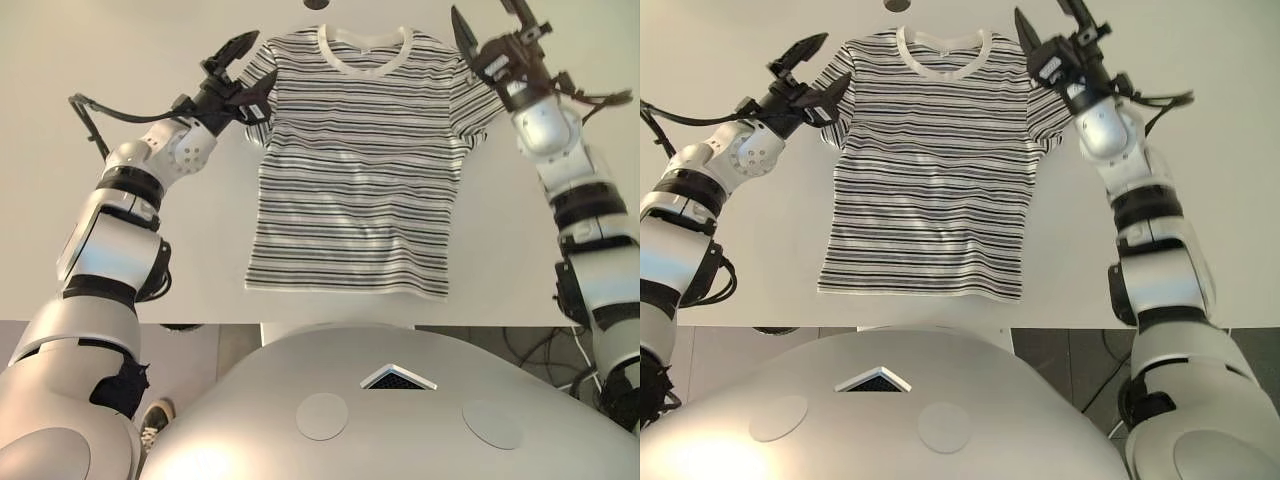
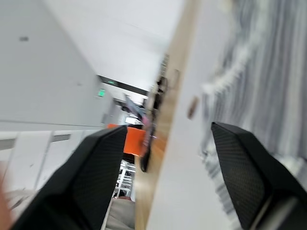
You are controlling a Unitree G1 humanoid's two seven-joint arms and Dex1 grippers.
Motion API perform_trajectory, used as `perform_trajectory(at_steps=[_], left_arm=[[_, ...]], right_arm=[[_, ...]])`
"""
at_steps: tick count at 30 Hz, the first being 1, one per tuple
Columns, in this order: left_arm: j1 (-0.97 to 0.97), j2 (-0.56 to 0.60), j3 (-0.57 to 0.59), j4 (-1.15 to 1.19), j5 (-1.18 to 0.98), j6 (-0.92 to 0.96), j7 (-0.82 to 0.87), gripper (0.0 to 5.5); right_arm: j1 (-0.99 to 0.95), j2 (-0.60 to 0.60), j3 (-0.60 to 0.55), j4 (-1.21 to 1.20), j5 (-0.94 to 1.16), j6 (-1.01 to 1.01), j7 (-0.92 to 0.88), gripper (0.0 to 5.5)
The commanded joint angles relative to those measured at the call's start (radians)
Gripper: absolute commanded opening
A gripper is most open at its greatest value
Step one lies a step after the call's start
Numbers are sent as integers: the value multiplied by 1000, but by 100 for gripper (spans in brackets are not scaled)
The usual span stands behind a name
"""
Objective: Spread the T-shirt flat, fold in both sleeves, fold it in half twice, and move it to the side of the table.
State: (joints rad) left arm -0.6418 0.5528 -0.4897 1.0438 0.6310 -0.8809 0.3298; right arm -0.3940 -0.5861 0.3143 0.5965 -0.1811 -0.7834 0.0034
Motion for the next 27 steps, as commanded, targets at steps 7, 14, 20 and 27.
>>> perform_trajectory(at_steps=[7, 14, 20, 27], left_arm=[[570, 260, -18, -904, -175, -48, -413, 325], [739, 315, -55, -996, -136, 14, -648, 325], [821, 371, -31, -1013, -176, 28, -737, 325], [858, 367, -10, -1082, -292, 59, -819, 325]], right_arm=[[704, -492, 60, -758, 300, 301, 562, 243], [725, -490, 35, -770, 173, 412, 680, 243], [831, -544, -31, -783, 121, 420, 704, 243], [888, -543, -88, -845, 64, 428, 713, 243]])
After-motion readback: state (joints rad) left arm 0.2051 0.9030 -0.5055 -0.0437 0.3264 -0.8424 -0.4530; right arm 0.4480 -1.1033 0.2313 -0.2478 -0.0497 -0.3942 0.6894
